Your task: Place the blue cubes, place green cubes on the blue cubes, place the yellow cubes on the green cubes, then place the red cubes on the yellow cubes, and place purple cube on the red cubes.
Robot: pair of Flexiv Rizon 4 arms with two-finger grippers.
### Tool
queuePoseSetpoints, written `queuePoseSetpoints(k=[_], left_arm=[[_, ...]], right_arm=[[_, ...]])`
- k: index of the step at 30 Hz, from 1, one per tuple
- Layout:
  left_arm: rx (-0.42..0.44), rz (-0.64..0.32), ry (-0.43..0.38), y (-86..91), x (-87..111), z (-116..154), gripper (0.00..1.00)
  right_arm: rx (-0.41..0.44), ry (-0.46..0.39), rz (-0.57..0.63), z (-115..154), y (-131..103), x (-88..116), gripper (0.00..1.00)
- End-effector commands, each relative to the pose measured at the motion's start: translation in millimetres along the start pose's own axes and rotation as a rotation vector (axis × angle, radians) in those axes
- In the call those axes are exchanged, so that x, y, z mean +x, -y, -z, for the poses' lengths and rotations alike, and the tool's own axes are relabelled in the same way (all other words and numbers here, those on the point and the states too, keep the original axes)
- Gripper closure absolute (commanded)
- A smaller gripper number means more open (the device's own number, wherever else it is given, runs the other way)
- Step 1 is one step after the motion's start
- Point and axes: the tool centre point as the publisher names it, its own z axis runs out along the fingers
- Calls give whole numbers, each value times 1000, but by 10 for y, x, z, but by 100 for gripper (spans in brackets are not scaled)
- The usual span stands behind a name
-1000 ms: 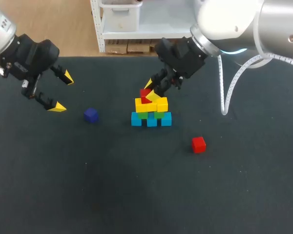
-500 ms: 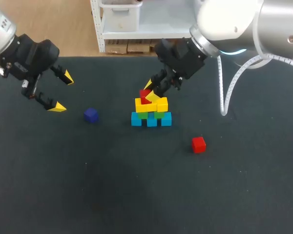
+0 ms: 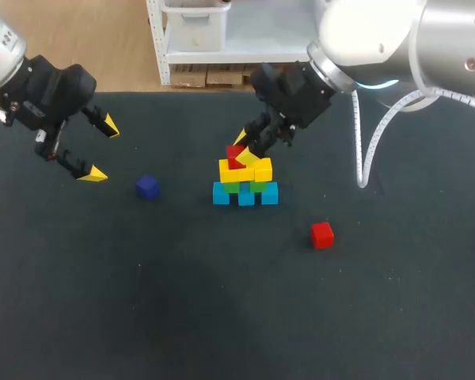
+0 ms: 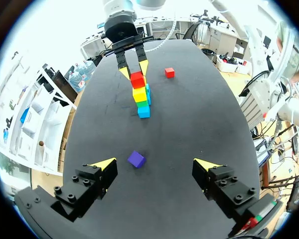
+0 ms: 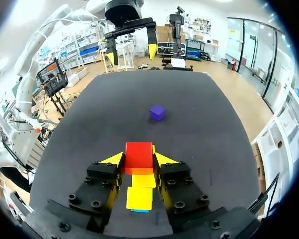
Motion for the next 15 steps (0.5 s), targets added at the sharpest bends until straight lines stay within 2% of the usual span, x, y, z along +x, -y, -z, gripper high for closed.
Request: queuePoseSetpoints(k=[1, 15], left_arm=[[1, -4, 4, -11, 15, -5, 0], [1, -4, 4, -11, 15, -5, 0]], right_arm=[[-3, 0, -1, -3, 17, 0, 69], [-5, 0, 0, -1, 24, 11, 59]])
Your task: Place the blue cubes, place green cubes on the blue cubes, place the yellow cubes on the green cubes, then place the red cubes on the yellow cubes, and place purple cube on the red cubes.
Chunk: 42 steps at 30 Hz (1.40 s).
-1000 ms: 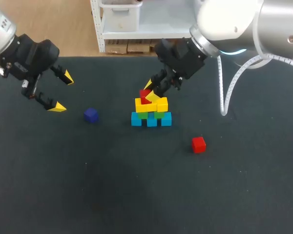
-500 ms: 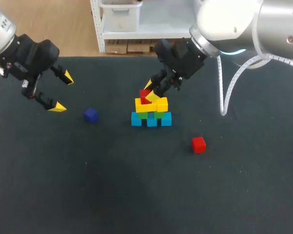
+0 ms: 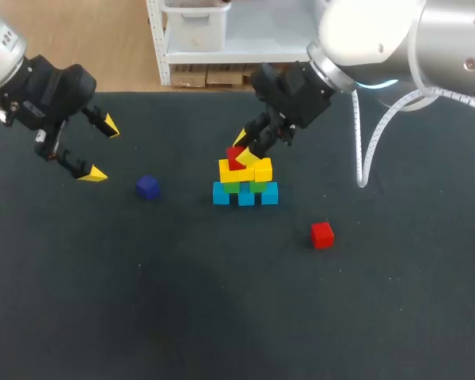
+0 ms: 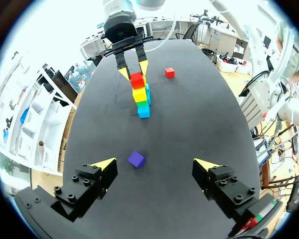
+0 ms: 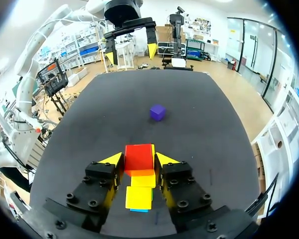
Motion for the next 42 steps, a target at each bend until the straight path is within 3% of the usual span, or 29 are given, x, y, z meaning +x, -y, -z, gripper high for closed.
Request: queuePoseSetpoints(k=[1, 8, 10, 13, 19, 23, 29, 36, 39, 40, 41, 42], left_arm=[[1, -4, 4, -11, 15, -5, 0], [1, -4, 4, -11, 15, -5, 0], [1, -4, 4, -11, 15, -5, 0], [1, -4, 4, -11, 15, -5, 0], [1, -4, 4, -11, 15, -5, 0], [1, -4, 4, -11, 15, -5, 0], [1, -4, 4, -11, 15, -5, 0], [1, -4, 4, -11, 15, -5, 0], [1, -4, 4, -11, 15, -5, 0], [1, -4, 4, -11, 15, -5, 0], [1, -4, 4, -11, 15, -5, 0], [1, -4, 4, -11, 15, -5, 0]], right_arm=[[-4, 2, 1, -1, 14, 3, 58], [-3, 3, 0, 5, 20, 5, 51], [5, -1, 4, 22, 24, 6, 19], [19, -9, 1, 80, 38, 19, 0], [76, -8, -6, 304, 57, 53, 0], [114, -13, -18, 537, -4, 179, 0], [132, -48, -5, 828, -243, 462, 0], [122, -81, 32, 909, -612, 724, 2], [118, -85, 62, 887, -734, 821, 15], [117, -81, 65, 876, -770, 854, 31], [115, -72, 67, 863, -804, 889, 36], [110, -64, 68, 849, -835, 922, 35]])
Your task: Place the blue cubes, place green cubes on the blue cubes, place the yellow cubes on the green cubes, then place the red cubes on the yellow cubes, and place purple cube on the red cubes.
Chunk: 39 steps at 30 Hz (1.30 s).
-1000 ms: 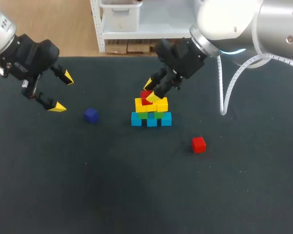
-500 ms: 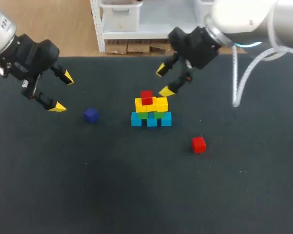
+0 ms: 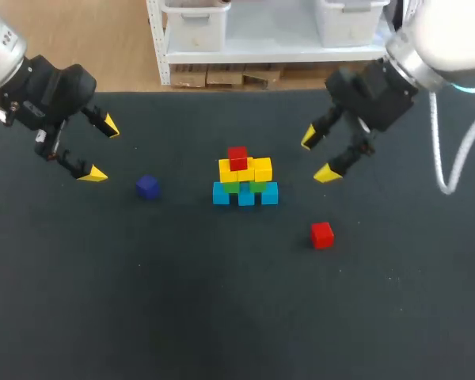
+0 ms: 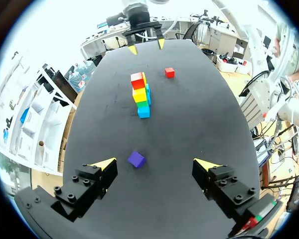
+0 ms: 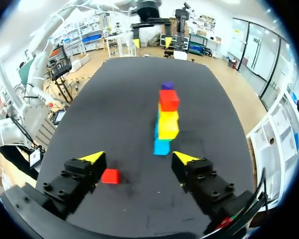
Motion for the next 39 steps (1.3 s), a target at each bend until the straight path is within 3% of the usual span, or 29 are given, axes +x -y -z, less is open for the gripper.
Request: queuePoseSetpoints(k=[1, 6, 26, 39], left_arm=[[1, -4, 4, -11, 15, -5, 0], [1, -4, 4, -11, 15, -5, 0], [1, -4, 4, -11, 15, -5, 0], [1, -4, 4, -11, 15, -5, 0]], right_arm=[[82, 29, 1, -39, -284, 139, 32], [74, 51, -13, -121, -412, 317, 13], [-4, 57, 24, -518, -625, 766, 22], [-22, 62, 31, -708, -528, 805, 23]])
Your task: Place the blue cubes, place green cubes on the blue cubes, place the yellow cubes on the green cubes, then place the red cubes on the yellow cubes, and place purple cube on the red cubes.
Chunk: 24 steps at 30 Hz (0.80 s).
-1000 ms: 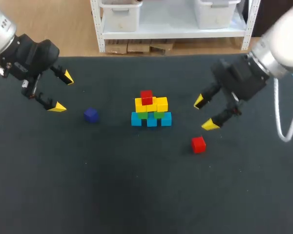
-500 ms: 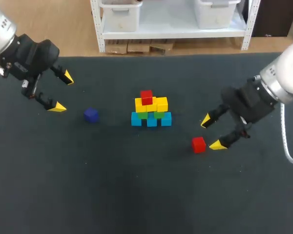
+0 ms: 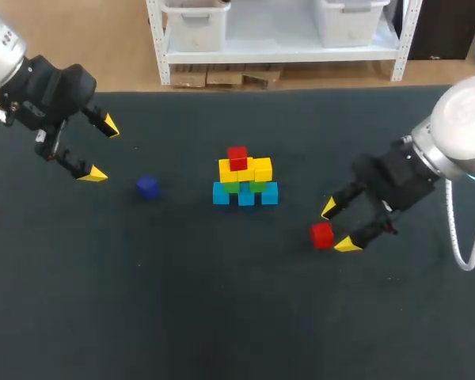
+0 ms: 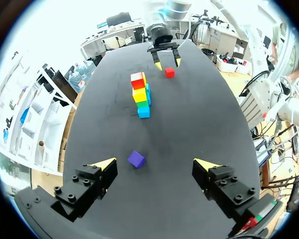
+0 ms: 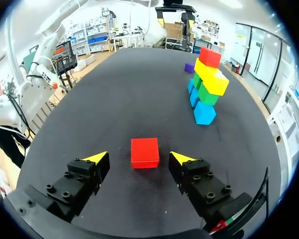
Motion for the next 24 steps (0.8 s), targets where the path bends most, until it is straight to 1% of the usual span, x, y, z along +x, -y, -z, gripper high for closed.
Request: queuePoseSetpoints(k=[1, 4, 5, 6, 8, 11, 12, 14, 15, 19, 24], left_arm=[[1, -4, 4, -11, 15, -5, 0], [1, -4, 4, -11, 15, -5, 0], [1, -4, 4, -11, 15, -5, 0], [1, -4, 4, -11, 15, -5, 0], [1, -4, 4, -11, 15, -5, 0], [1, -4, 4, -11, 15, -5, 0], [1, -4, 4, -11, 15, -5, 0], [1, -4, 4, -11, 15, -5, 0], [1, -4, 4, -11, 15, -5, 0], [1, -4, 4, -11, 15, -5, 0], [1, -4, 4, -11, 15, -5, 0]], right_arm=[[-10, 9, 3, -63, 62, -3, 22], [-14, 9, 4, -88, 69, -4, 24], [-15, 8, 5, -93, 72, -1, 27], [-15, 7, 3, -95, 76, 4, 51], [-11, 3, 1, -93, 85, 11, 62], [-5, 1, -2, -86, 98, 21, 65], [-3, 0, -4, -84, 100, 24, 68], [2, -4, -11, -81, 104, 37, 96], [3, -4, -12, -81, 104, 41, 100], [9, -2, -20, -50, 102, 33, 100], [36, -4, -42, 85, 162, -52, 100]])
